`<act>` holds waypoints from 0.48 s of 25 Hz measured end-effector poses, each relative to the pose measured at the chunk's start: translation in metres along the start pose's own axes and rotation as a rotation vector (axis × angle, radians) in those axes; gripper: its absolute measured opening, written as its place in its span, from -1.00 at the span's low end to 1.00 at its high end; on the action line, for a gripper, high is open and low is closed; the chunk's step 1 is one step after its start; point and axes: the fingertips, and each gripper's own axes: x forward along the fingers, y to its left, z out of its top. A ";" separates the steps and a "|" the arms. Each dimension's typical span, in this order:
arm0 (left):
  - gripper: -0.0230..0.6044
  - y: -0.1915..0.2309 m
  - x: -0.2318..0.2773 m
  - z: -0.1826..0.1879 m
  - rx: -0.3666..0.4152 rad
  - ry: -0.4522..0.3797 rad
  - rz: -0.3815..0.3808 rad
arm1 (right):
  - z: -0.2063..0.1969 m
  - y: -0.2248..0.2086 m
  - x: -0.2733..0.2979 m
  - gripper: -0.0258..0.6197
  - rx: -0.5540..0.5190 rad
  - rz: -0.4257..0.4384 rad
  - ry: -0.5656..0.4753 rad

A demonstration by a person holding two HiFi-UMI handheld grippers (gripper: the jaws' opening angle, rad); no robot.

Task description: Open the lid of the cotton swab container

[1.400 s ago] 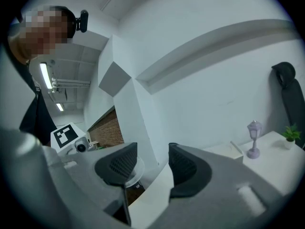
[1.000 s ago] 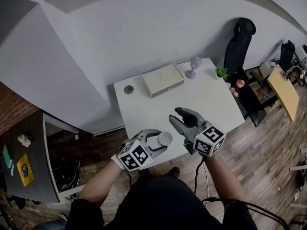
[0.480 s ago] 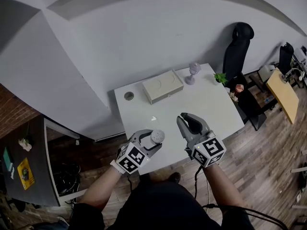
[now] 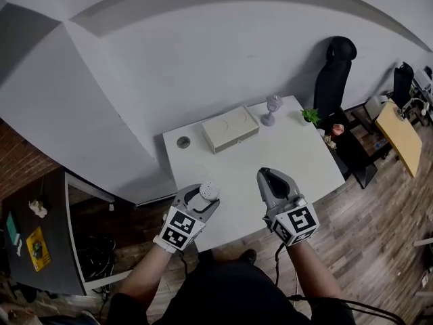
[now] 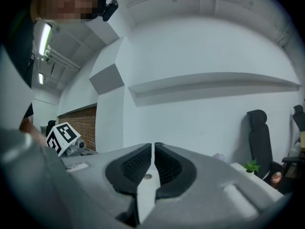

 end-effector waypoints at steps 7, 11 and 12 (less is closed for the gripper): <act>-0.15 0.016 -0.017 0.017 -0.038 -0.053 0.064 | 0.009 -0.001 -0.011 -0.87 -0.052 -0.032 -0.019; -0.15 0.022 -0.026 0.023 -0.038 -0.068 0.094 | 0.008 -0.004 -0.018 -0.87 -0.059 -0.055 -0.020; -0.15 0.025 -0.027 0.024 -0.037 -0.072 0.101 | 0.007 -0.006 -0.020 -0.87 -0.062 -0.062 -0.021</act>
